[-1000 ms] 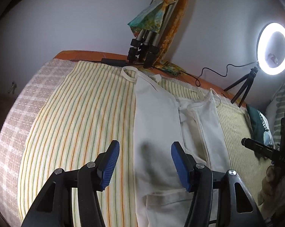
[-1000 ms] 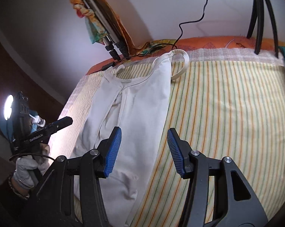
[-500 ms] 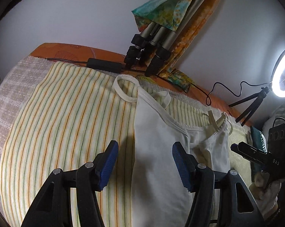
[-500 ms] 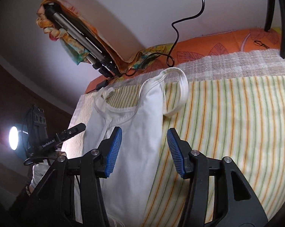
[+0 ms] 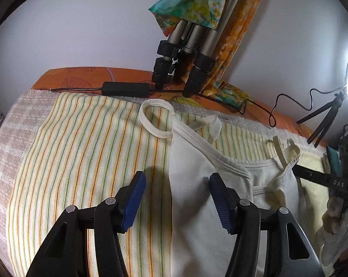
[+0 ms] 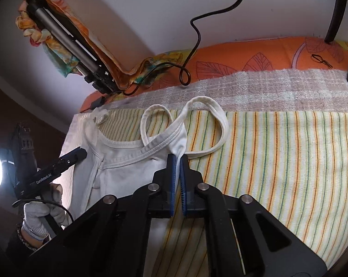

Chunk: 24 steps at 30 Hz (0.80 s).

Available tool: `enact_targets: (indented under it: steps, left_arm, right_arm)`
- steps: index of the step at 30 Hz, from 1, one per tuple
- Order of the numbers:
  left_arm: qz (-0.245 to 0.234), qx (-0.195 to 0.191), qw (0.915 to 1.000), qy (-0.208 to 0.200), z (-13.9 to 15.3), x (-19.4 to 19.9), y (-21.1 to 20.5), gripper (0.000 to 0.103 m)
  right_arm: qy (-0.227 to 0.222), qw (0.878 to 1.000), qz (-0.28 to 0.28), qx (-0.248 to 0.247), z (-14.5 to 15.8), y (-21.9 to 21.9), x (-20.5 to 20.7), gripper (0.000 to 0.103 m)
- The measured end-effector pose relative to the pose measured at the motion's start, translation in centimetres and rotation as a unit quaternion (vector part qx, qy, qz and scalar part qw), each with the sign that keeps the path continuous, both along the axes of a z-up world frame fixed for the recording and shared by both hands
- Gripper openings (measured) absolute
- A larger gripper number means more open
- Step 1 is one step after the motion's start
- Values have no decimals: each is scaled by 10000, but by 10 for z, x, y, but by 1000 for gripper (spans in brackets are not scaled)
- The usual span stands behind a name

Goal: Fold small clothes
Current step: 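Close the left tool on the straps beside the right tool and lift them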

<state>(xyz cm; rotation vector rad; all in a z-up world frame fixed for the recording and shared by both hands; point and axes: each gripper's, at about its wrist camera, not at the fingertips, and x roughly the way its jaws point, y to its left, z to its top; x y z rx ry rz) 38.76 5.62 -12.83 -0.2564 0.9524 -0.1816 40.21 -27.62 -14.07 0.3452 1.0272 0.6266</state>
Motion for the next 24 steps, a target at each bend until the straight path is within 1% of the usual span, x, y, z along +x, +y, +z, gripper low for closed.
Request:
enact_targets:
  steps: [3,4,5,6,8,10,11,12,13,14,15,17,19,21,24]
  left_arm:
    - [74,-416,9991,26,0,2,10,64]
    - [115,-549,9984,30,0,4,12,65]
    - [156,-662,9977,40,0,6,14,66]
    - [180,-735,9971,47,0,8,15,66]
    - [133,-756,9970,42,0,12,13,66]
    - [88,-633,9980,16,-1,18,8,64]
    - [81,-525,9986,-12,-1,19,5,60]
    - [85,-449,9990,-27,-1,21,3,56]
    - [83,-404,9991,-25,-1,22,2,43]
    - [55,-420,9991,0,-3,25,1,31]
    - [26,-496,9988,34,-4,27,1,28]
    - [13,-692,9976,83,-8,30,2,6]
    - [61,-817,9966,67,-9,29,3,2]
    - [79,-984,9951,5,-7,26,5,1]
    - [58,-1057,9943,-96,1,18,5,1]
  right_arm:
    - [1,9993,109,358,3,-8,-1,6]
    - [40,9986,138,503,3,-10,-1,8]
    - [61,9981,138,591,3,-11,0,15]
    - [56,9978,115,648,3,-12,0,26]
    - [49,9975,95,705,3,-10,1,34]
    - [49,9981,124,607,0,-2,3,34]
    - [30,9985,153,520,-1,2,3,34]
    - [-17,9988,200,452,-1,7,2,31]
    - [-67,9990,221,386,0,11,2,28]
    - [-57,9990,250,379,0,12,2,17]
    - [-30,9989,280,381,0,13,3,9]
    - [-84,9989,290,366,2,10,0,8]
    - [-188,9988,303,349,6,12,-4,6]
    - [-277,9986,263,369,11,12,-7,6]
    - [-420,9979,262,426,23,10,-14,6]
